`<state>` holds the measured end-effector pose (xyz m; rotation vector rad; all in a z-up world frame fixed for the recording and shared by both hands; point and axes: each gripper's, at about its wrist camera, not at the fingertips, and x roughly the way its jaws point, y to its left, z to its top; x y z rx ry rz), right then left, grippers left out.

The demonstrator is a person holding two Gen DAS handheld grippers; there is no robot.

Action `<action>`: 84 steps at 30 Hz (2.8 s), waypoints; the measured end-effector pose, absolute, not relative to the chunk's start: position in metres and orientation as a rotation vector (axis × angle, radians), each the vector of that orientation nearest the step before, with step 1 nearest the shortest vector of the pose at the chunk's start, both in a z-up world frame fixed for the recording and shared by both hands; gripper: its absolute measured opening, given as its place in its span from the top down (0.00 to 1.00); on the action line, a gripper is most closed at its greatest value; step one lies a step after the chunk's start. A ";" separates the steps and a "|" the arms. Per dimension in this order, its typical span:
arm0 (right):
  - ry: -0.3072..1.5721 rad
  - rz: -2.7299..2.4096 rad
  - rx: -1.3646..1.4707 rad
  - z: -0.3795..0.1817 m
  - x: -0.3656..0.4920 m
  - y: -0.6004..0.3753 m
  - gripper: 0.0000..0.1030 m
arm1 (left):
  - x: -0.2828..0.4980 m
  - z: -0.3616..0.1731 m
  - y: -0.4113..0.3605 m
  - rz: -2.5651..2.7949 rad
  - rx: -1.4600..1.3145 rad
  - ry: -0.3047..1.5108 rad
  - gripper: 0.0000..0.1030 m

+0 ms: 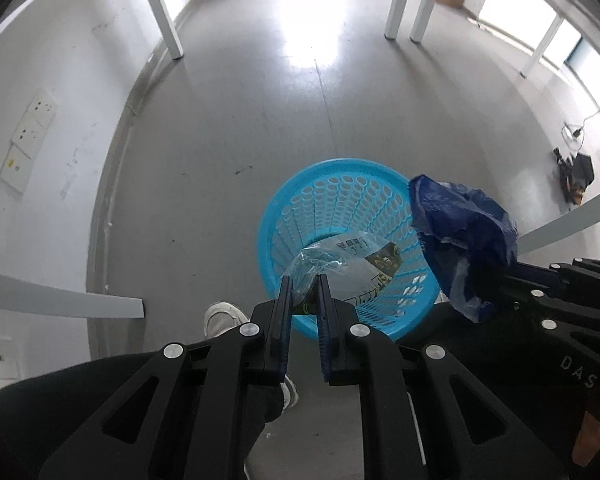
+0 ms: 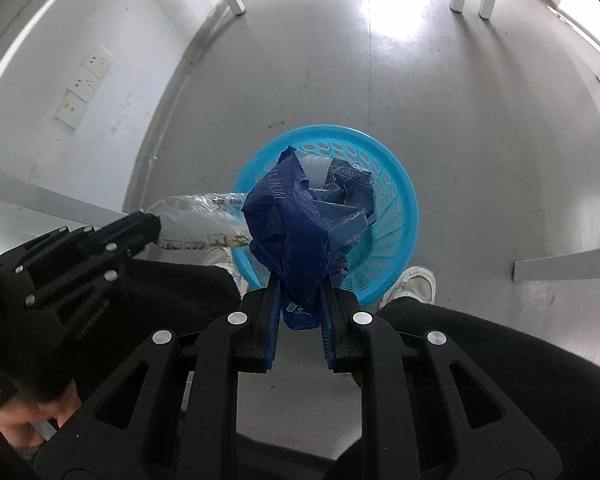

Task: Collect trash
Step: 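Open both tools to drop wrapper and blue bag into the wastebasket, then raise both open tools back toward the remaining trash on the table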

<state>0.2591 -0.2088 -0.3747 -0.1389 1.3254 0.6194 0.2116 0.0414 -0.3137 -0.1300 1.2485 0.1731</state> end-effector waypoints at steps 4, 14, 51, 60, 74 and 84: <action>1.371 0.593 -0.145 -0.396 0.270 -0.201 0.84 | 0.224 -0.331 0.050 0.169 -0.169 1.299 0.89; 1.423 0.554 -0.094 -0.418 0.287 -0.192 0.69 | 0.235 -0.342 0.062 0.150 -0.260 1.315 0.76; 1.086 0.635 -0.083 -0.287 0.179 -0.249 0.33 | 0.146 -0.250 0.058 0.127 -0.266 1.161 0.49; 0.896 0.693 -0.076 -0.224 0.131 -0.280 0.22 | 0.085 -0.177 0.048 0.117 -0.215 0.970 0.13; 0.539 0.715 -0.092 -0.123 0.087 -0.310 0.09 | 0.042 -0.102 0.046 0.084 -0.225 0.744 0.06; 0.426 0.703 -0.040 -0.056 0.110 -0.320 0.09 | 0.053 -0.040 0.059 0.025 -0.254 0.602 0.06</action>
